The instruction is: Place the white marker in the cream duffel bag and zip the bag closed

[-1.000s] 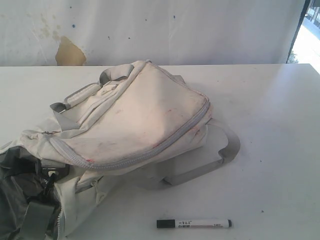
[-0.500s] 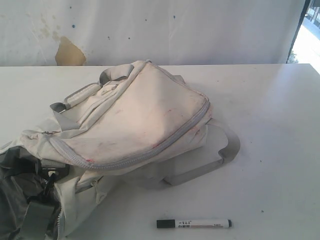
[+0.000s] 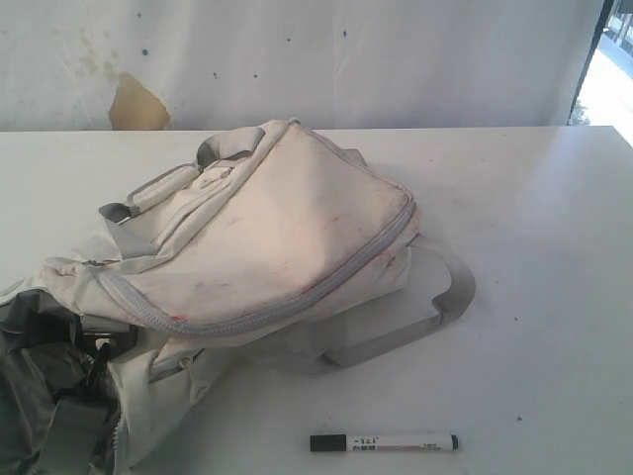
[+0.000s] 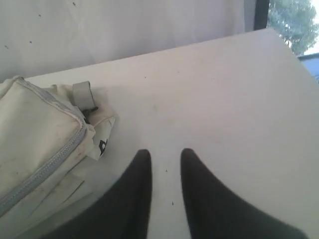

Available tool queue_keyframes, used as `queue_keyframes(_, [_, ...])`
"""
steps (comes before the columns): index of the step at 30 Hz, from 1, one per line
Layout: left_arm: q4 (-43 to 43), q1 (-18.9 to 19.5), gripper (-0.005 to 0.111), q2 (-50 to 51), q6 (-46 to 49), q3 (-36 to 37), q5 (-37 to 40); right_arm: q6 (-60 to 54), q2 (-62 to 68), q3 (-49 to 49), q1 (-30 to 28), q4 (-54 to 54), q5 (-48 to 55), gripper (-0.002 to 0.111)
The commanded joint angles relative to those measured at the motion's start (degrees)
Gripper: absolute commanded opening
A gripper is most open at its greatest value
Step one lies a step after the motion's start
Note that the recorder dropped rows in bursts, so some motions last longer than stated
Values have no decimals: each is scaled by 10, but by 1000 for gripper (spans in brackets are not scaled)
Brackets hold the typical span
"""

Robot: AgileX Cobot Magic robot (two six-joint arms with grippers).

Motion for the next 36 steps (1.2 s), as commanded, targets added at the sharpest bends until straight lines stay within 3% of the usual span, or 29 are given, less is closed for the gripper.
queue_keyframes(1, [-21,-3,53,68,-2,-25,-3,-3,62,-27,1,48,23,43])
queue_keyframes(4, [-43,-3,64,121,-2,-38,-2,-24,99,-43,1,93,36,48])
queue_keyframes(10, [-94,-3,78,227,0,-56,-16,-153,147,-67,1,208,39,48])
queue_keyframes(19, [-180,-3,78,398,29,-163,-16,-184,162,-72,1,227,52,48])
queue_keyframes(26, [-266,-3,78,544,95,-299,105,-184,162,-72,1,227,54,48])
queue_keyframes(32, [-256,-3,78,626,109,-376,135,-186,162,-72,1,227,54,48])
queue_keyframes(36, [-215,-2,78,664,109,-421,208,-186,162,-72,1,226,57,48])
